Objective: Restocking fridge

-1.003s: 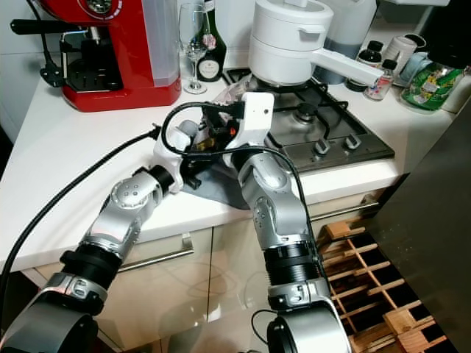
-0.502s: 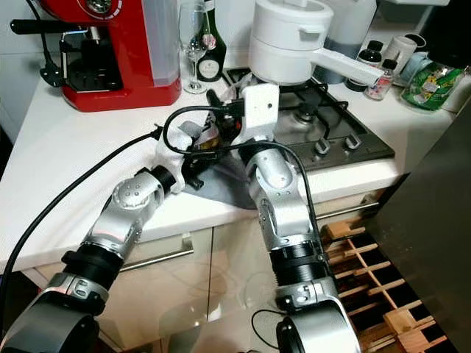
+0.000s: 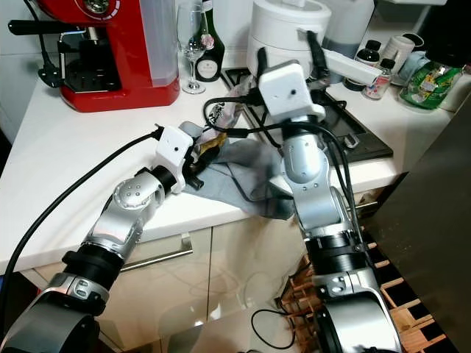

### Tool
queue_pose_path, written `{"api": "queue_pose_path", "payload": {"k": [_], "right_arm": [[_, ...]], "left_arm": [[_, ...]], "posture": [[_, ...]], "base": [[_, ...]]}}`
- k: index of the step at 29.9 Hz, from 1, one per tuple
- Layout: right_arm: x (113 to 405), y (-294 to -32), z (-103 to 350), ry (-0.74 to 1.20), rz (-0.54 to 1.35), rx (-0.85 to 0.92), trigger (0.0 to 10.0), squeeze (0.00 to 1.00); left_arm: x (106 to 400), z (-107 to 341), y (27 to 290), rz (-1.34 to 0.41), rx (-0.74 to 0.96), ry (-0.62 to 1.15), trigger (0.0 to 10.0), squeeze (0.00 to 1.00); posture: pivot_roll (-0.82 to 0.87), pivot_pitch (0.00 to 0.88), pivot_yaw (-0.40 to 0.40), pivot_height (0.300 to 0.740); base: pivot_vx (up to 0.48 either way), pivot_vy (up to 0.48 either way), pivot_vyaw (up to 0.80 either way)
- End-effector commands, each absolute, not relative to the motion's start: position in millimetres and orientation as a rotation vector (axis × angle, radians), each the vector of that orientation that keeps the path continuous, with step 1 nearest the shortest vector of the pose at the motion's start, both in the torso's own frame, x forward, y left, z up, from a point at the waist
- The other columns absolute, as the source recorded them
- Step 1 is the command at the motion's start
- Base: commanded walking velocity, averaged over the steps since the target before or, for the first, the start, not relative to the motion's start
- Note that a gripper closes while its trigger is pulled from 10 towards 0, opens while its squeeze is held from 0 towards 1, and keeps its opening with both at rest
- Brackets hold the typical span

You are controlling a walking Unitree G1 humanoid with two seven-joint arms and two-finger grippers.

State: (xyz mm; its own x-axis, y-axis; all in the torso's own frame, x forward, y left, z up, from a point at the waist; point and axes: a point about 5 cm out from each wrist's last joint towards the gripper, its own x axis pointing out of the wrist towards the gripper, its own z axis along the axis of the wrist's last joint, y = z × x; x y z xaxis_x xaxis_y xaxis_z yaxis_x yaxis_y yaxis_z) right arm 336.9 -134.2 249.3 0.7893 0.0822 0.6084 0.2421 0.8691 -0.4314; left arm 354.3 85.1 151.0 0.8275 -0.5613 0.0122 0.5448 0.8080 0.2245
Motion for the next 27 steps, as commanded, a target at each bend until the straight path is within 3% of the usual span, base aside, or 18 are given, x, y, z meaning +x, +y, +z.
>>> {"api": "queue_pose_path", "payload": {"k": [1, 9, 22, 24, 27], "right_arm": [[331.6, -144.8, 253.1, -0.694, -0.146, -0.529, 10.0, 0.0], [314.7, -148.8, 225.6, -0.626, -0.157, -0.488, 10.0, 0.0], [309.7, -146.6, 213.9, -0.575, -0.154, -0.441, 10.0, 0.0], [308.9, -148.9, 213.5, -0.566, -0.16, -0.397, 10.0, 0.0], [297.9, -139.6, 210.7, -0.549, -0.063, -0.16, 10.0, 0.0]], "left_arm": [[359.0, 154.0, 90.6, -0.552, 0.25, -0.082, 0.0, 0.0], [377.2, 159.0, 116.4, -0.399, 0.315, -0.06, 0.0, 0.0], [392.3, 170.3, 129.9, -0.319, 0.34, -0.081, 0.0, 0.0], [392.7, 180.7, 124.9, -0.347, 0.316, -0.134, 0.0, 0.0], [382.4, 196.4, 109.1, -0.412, 0.232, -0.254, 0.0, 0.0]], "posture": [[-0.07, 0.0, -0.044, 0.74], [-0.09, 0.0, -0.039, 0.74], [-0.1, 0.0, -0.022, 0.74], [-0.1, 0.0, -0.021, 0.74], [-0.1, 0.0, -0.021, 0.74]], "base": [[0.0, 0.0, 0.0], [0.0, 0.0, 0.0], [0.0, 0.0, 0.0], [0.0, 0.0, 0.0], [0.0, 0.0, 0.0]]}}
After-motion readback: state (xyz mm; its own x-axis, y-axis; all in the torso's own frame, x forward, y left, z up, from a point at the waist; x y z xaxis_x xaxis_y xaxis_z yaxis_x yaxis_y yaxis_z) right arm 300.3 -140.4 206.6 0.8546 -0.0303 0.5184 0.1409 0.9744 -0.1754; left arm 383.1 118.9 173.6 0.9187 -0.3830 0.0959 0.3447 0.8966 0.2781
